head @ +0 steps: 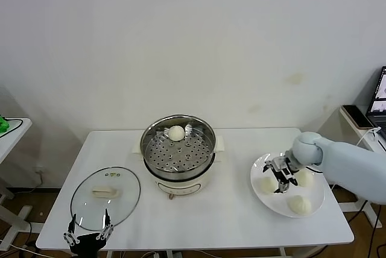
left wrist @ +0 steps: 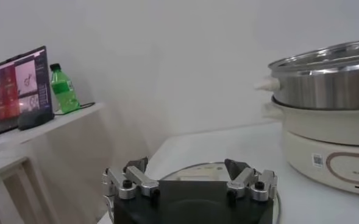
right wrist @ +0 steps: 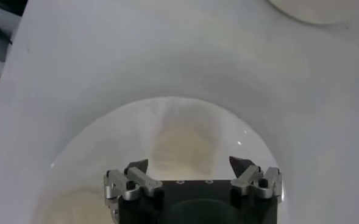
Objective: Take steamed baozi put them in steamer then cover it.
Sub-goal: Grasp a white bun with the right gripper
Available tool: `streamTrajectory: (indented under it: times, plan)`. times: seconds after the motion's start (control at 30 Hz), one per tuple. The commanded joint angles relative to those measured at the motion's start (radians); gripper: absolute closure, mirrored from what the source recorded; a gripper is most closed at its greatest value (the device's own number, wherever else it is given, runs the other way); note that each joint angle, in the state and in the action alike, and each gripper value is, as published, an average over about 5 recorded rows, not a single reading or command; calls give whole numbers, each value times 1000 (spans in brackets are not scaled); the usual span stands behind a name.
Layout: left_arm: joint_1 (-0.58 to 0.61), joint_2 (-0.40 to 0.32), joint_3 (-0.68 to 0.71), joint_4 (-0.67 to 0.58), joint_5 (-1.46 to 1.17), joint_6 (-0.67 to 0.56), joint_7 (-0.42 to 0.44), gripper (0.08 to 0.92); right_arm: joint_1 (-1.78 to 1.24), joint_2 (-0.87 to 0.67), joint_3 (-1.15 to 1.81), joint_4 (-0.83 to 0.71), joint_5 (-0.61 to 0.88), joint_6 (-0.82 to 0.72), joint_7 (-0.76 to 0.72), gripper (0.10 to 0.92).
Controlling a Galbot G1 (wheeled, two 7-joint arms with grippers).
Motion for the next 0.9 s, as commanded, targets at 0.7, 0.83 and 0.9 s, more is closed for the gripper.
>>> streamTrajectory:
  times: [0.7, 0.83, 0.9]
  plan:
    - [-2, -7, 1, 1, -2, 1, -2, 177, -18, 12, 15, -19, -17, -16, -14, 540]
    - [0, -8, 1, -4, -1, 2, -3, 177, -5, -2, 16, -3, -7, -18, -13, 580]
    - [1, -8, 1, -5, -1, 3, -3, 177, 18, -16, 6, 14, 5, -22, -12, 582]
